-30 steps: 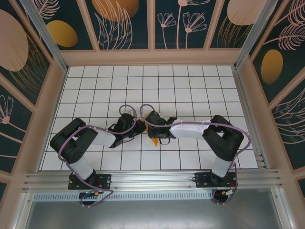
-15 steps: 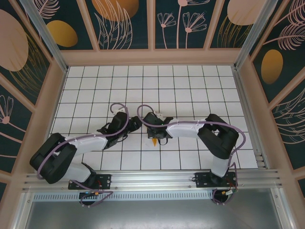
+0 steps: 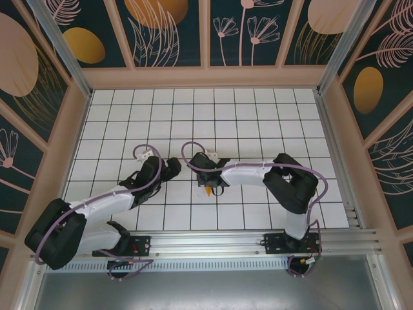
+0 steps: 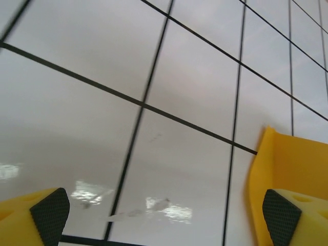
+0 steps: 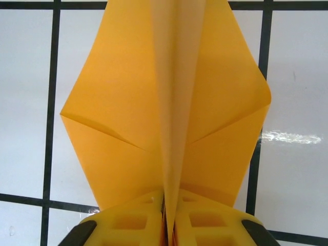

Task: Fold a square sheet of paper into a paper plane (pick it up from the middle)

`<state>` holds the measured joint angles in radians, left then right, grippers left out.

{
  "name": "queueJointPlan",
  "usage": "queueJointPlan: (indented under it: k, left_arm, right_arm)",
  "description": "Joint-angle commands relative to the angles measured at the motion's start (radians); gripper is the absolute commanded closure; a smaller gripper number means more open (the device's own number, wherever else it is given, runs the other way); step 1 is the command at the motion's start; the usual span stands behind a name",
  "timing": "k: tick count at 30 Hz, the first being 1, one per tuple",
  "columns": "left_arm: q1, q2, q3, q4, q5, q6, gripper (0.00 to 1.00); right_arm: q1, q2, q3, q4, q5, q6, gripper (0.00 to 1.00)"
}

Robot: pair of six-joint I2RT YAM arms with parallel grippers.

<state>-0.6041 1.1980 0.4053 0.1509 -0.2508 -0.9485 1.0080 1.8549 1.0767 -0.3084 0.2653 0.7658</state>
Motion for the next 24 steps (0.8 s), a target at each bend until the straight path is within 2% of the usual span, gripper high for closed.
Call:
queueJointPlan:
  k: [1, 5, 8, 12, 18, 24]
  left_arm:
    - [0.026, -0.050, -0.025, -0.043, -0.036, -0.009, 0.02]
    - [0.040, -0.078, -0.036, -0.056, -0.035, -0.001, 0.02]
    - [0.044, -0.082, -0.034, -0.061, -0.032, 0.004, 0.01]
    - [0.047, -0.085, -0.033, -0.068, -0.031, 0.010, 0.02]
    - [0.053, -0.102, -0.035, -0.089, -0.036, 0.018, 0.01]
    - [0.052, -0.150, -0.047, -0.124, -0.048, 0.018, 0.01]
  right_arm:
    - [0.008, 0.043, 0.015, -0.045, 0.009, 0.010, 0.84]
    - [0.008, 0.037, 0.038, -0.054, 0.012, 0.002, 0.82]
    - [0.008, 0.037, 0.055, -0.066, 0.027, -0.002, 0.91]
    - [-0.006, 0.022, 0.100, -0.095, 0.068, -0.029, 0.93]
    - [-0.100, 0.041, 0.196, -0.070, 0.070, -0.124, 0.93]
    - [-0.184, 0.140, 0.306, -0.005, 0.024, -0.230, 0.93]
